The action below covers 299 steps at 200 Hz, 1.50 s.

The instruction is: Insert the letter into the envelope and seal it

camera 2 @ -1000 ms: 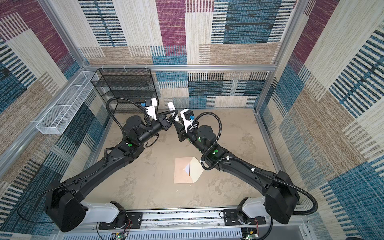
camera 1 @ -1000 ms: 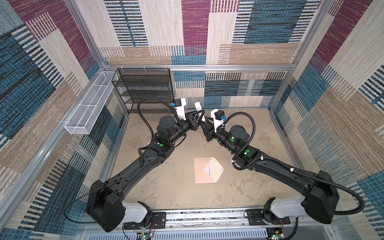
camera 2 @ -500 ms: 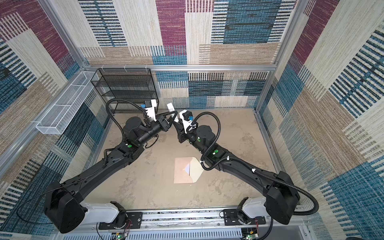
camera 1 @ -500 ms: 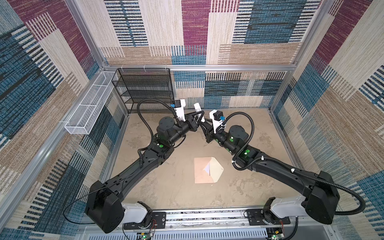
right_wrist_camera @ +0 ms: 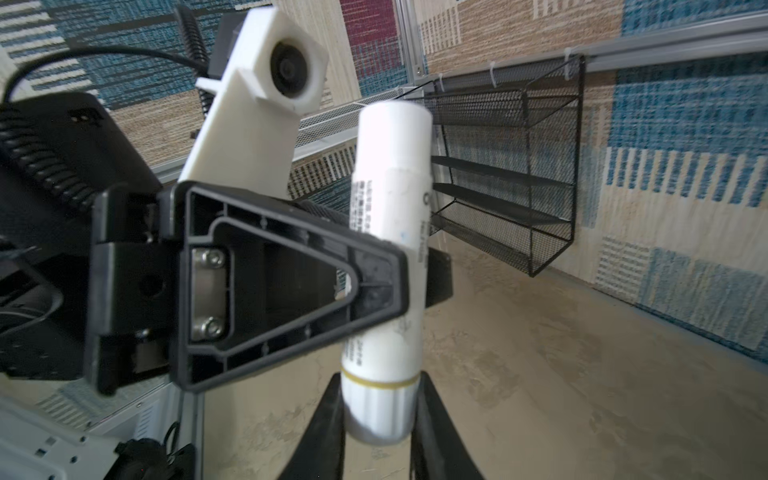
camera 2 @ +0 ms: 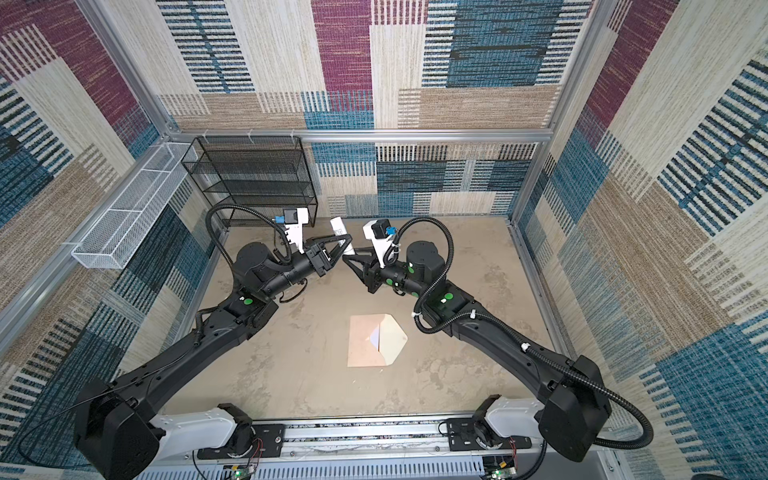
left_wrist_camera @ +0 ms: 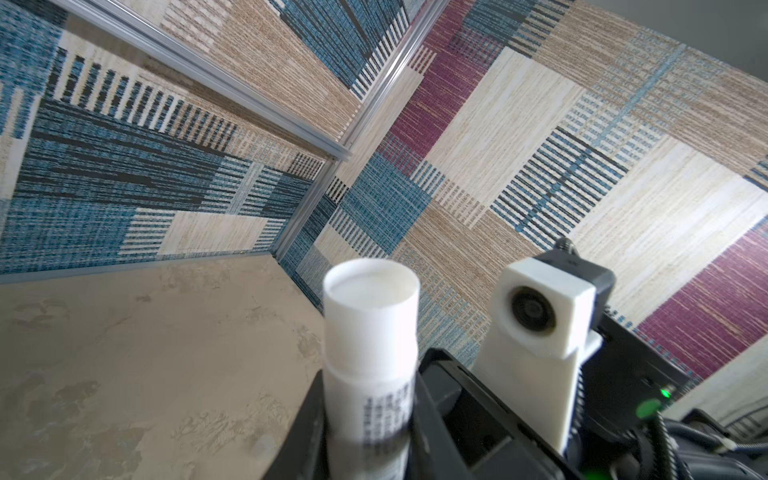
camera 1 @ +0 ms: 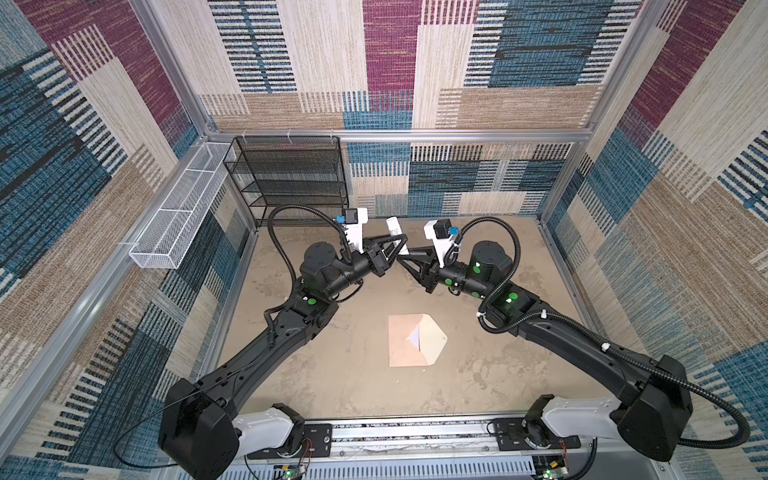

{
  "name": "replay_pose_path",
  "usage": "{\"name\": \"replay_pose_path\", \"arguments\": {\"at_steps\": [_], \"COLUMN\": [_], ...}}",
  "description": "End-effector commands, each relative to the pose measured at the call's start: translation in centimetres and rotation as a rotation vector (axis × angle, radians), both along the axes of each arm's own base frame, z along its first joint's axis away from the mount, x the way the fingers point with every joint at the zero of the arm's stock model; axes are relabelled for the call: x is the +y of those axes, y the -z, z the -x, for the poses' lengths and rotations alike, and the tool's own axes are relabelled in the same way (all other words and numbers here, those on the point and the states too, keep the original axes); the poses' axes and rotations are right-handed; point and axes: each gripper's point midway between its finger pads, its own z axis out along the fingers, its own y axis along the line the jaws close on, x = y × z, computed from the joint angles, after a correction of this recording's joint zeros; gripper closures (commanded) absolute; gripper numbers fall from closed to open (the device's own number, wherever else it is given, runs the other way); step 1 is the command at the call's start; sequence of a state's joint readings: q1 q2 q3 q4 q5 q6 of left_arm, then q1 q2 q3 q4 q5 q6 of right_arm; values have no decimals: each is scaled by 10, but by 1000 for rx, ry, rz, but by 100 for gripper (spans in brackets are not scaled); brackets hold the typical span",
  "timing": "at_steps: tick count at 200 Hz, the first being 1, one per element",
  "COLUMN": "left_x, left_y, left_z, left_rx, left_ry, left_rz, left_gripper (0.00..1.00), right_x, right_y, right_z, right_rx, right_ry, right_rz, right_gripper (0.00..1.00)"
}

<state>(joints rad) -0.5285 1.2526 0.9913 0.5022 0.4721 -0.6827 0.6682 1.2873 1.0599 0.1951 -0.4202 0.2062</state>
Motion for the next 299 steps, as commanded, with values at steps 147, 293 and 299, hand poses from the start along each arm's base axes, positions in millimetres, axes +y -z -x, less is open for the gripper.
{"name": "replay_pose_path", "arguments": {"at_steps": [147, 293, 299], "left_x": [31, 5, 5], "left_y": [-18, -10, -9], "left_z": [-29, -40, -41], "left_rx": [-78, -29, -28], "left_ry": [-325, -385, -388], "left_rz": [-110, -71, -75], "left_gripper": [100, 100, 100], "right_x": [-18, -3, -2], "right_y": [3, -8, -7], "right_z": [1, -45, -45], "right_rx": [-233, -317, -315], "right_ry": [189, 438, 437], "right_rz": [62, 84, 86], "right_gripper": [34, 55, 55]}}
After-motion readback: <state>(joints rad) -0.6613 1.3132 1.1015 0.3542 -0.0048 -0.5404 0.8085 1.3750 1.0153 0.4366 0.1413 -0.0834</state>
